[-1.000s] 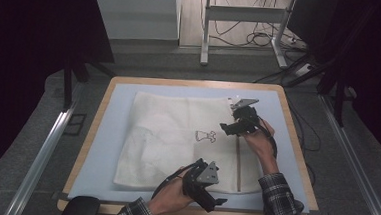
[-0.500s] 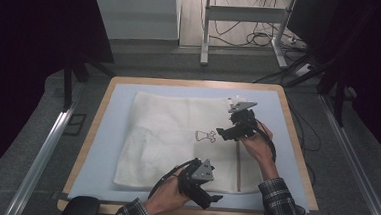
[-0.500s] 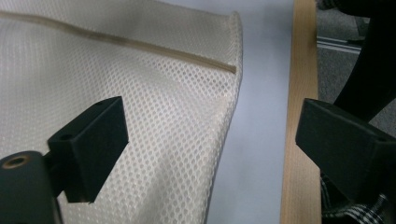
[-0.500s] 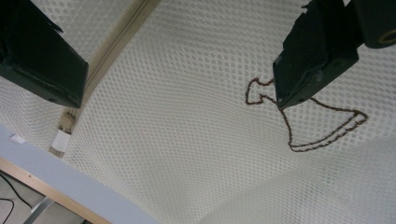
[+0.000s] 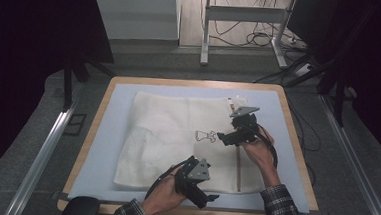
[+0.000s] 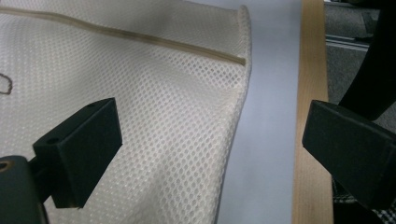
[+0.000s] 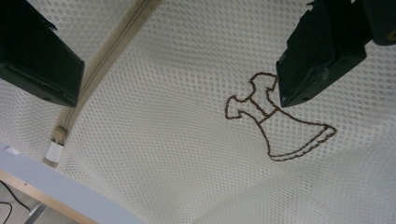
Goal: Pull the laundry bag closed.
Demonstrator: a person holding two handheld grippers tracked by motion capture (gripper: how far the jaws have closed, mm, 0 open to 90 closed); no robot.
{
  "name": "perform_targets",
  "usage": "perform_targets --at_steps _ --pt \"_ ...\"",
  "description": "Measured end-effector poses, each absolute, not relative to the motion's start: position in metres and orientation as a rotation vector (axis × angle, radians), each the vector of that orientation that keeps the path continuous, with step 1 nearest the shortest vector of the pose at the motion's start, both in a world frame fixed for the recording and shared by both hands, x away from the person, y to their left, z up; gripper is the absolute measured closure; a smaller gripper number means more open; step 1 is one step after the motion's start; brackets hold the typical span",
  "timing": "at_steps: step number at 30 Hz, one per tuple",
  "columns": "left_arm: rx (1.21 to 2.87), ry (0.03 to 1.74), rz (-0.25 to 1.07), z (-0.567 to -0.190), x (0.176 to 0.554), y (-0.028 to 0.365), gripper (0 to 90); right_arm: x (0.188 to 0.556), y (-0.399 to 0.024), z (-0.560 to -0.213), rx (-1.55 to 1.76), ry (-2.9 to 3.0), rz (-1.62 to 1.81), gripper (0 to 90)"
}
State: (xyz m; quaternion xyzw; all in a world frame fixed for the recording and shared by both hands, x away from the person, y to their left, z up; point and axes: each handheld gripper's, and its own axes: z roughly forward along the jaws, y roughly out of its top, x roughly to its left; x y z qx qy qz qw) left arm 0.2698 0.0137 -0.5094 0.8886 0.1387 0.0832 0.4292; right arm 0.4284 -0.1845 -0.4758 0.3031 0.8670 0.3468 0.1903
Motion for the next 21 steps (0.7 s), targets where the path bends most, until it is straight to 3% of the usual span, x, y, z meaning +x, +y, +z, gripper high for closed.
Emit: perform_targets --at_steps 21 --pt "2.189 0.353 0.188 -0.508 0.269 0.033 6.6 0.396 -0.194 -0.471 0.814 2.406 1.023 0.0"
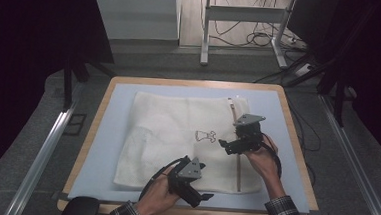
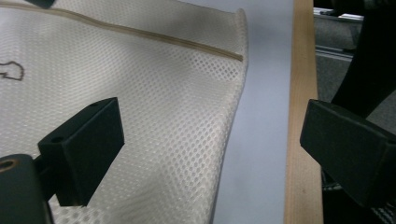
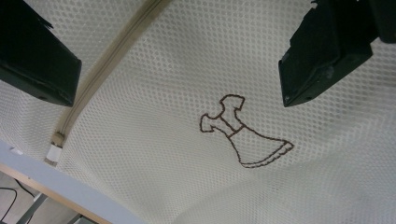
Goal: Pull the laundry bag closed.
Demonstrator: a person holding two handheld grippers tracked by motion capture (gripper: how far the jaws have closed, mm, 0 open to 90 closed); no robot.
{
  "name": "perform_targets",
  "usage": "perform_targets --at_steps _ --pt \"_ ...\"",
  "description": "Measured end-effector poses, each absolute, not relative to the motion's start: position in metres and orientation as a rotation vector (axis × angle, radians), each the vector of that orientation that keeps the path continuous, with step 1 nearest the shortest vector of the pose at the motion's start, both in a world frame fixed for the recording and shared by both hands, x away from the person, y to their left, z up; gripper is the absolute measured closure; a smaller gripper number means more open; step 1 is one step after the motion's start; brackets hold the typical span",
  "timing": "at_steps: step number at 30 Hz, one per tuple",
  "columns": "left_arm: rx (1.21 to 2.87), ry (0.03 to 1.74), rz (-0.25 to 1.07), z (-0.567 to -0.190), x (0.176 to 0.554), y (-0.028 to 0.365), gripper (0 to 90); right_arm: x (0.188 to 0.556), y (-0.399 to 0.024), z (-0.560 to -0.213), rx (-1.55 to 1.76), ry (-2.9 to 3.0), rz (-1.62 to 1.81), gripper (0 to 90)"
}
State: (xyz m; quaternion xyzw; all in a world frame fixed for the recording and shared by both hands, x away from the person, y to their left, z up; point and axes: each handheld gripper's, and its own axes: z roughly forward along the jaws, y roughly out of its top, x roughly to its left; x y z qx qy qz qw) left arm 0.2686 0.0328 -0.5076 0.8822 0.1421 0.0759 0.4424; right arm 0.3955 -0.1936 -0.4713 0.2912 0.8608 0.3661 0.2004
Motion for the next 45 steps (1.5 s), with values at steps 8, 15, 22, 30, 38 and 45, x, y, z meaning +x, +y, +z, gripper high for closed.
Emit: perform_targets --at_steps 8,15,22,30,38,45 --pt "2.175 0.402 0.188 -0.507 0.268 0.040 5.3 0.384 -0.195 -0.469 0.811 2.396 1.056 0.0" --pt "2.182 0.435 0.218 -0.503 0.267 0.048 5.3 0.374 -0.196 -0.466 0.794 2.396 1.033 0.0" --pt "2.175 0.455 0.235 -0.502 0.267 0.056 4.8 0.364 -0.196 -0.466 0.780 2.397 1.053 0.0" --pt "2.160 0.497 0.243 -0.502 0.267 0.068 4.8 0.353 -0.195 -0.467 0.759 2.393 1.067 0.0" --pt "2.152 0.530 0.260 -0.502 0.266 0.081 4.8 0.340 -0.194 -0.468 0.738 2.398 1.079 0.0" --pt "2.151 0.558 0.277 -0.502 0.266 0.091 4.6 0.329 -0.194 -0.473 0.731 2.413 1.065 0.0"
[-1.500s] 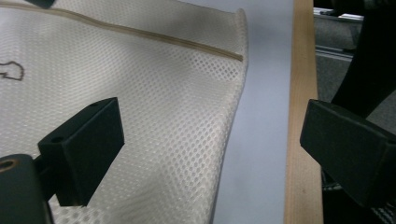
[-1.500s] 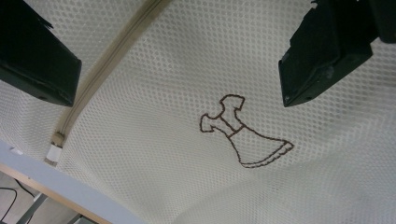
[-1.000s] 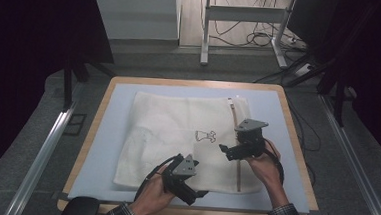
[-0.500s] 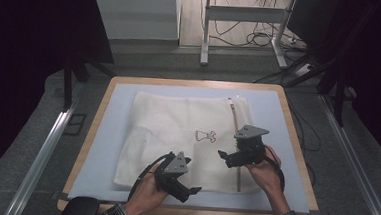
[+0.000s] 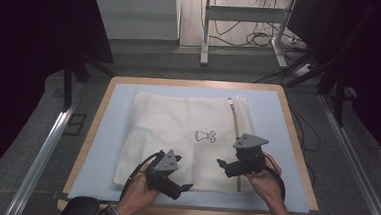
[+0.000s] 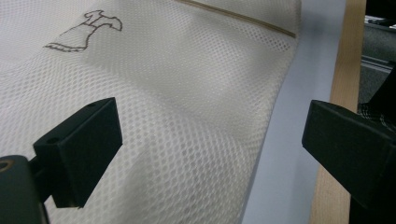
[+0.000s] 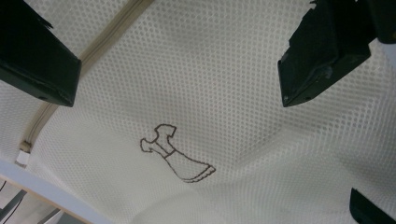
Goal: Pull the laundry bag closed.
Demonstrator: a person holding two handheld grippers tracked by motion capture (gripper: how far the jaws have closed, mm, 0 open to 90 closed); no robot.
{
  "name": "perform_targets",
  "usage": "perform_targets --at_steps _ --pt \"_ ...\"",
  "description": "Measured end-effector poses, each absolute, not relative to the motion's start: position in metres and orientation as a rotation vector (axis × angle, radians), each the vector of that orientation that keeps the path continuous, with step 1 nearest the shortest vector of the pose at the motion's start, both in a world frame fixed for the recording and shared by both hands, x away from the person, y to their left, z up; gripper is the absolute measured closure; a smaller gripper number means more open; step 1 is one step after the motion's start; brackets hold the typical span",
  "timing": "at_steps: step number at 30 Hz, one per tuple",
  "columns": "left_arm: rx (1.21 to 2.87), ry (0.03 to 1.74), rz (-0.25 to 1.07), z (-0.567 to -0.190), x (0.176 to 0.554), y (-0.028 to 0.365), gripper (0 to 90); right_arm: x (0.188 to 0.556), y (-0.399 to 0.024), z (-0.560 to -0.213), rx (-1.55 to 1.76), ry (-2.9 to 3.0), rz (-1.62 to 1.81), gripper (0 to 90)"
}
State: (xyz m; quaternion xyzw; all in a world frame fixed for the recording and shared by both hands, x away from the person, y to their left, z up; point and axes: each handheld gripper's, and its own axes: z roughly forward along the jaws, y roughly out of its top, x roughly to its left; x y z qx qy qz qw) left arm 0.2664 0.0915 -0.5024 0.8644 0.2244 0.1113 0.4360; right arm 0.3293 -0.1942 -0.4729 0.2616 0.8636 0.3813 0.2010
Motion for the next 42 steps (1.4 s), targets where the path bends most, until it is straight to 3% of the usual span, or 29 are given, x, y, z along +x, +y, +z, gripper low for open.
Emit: perform_targets --at_steps 42 --pt "2.111 0.692 0.416 -0.499 0.237 0.166 3.3 0.254 -0.232 -0.472 0.710 2.400 1.037 0.0"
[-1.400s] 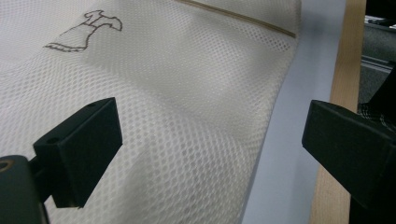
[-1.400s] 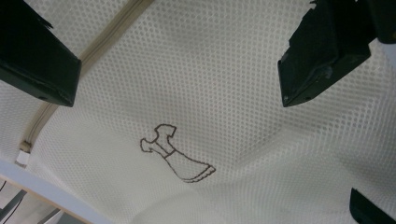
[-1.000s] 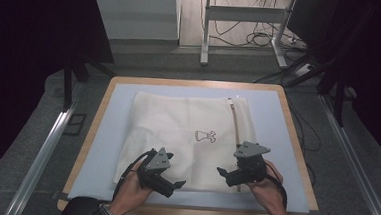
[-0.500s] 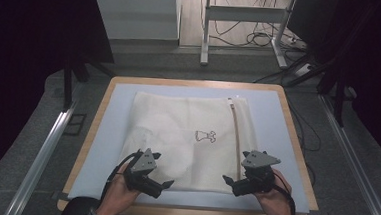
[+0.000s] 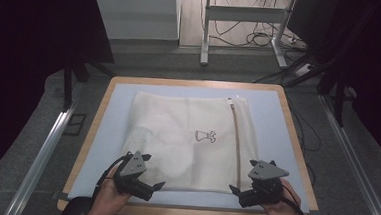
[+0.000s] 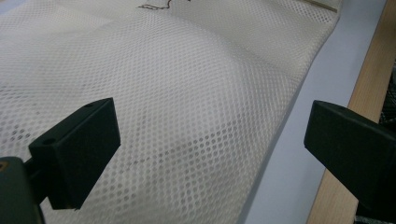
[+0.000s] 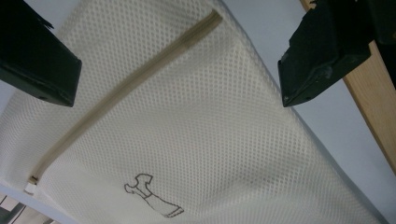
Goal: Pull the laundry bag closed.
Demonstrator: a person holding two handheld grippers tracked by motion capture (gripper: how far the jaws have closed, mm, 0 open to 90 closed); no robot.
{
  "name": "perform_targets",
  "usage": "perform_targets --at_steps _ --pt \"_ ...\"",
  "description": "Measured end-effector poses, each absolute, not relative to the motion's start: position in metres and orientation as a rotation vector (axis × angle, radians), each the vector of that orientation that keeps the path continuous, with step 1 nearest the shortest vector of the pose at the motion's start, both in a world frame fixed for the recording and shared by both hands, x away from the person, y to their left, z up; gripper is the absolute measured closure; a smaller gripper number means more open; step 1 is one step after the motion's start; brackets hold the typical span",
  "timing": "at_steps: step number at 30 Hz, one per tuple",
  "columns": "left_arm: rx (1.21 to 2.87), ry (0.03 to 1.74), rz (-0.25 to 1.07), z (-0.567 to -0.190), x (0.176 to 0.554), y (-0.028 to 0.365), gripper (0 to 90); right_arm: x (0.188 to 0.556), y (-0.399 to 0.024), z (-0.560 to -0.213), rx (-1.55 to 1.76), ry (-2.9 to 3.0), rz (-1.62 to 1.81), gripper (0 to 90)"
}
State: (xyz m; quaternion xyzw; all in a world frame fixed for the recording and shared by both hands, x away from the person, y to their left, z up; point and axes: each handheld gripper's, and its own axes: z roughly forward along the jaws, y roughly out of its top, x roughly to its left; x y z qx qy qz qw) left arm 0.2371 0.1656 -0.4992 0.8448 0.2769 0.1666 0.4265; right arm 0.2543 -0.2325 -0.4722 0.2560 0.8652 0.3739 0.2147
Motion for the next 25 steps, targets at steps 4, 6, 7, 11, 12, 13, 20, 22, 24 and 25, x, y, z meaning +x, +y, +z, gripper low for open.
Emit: perform_targets --at_steps 4,6,7,11,12,13,20,22,24,25 --pt "2.108 0.703 0.413 -0.501 0.233 0.172 3.3 0.248 -0.240 -0.473 0.707 2.385 1.028 0.0" --pt "2.108 0.715 0.411 -0.503 0.232 0.176 3.2 0.245 -0.243 -0.474 0.722 2.380 1.035 0.0" --pt "2.108 0.722 0.411 -0.503 0.231 0.178 3.2 0.243 -0.244 -0.475 0.733 2.379 1.037 0.0" --pt "2.089 0.752 0.413 -0.505 0.229 0.186 3.2 0.240 -0.249 -0.478 0.763 2.398 1.037 0.0" --pt "2.085 0.759 0.414 -0.505 0.229 0.188 3.1 0.239 -0.250 -0.480 0.770 2.407 1.035 0.0" --pt "2.084 0.766 0.415 -0.506 0.229 0.191 3.1 0.239 -0.251 -0.480 0.778 2.413 1.033 0.0" --pt "2.072 0.832 0.373 -0.514 0.232 0.205 2.6 0.238 -0.256 -0.487 0.803 2.448 1.007 0.0" --pt "2.063 0.837 0.369 -0.514 0.232 0.207 2.6 0.238 -0.257 -0.487 0.810 2.449 1.005 0.0" --pt "2.064 0.833 0.371 -0.514 0.232 0.207 2.6 0.238 -0.257 -0.487 0.814 2.449 1.002 0.0" --pt "2.068 0.831 0.371 -0.514 0.232 0.207 2.6 0.238 -0.257 -0.488 0.814 2.448 1.001 0.0"
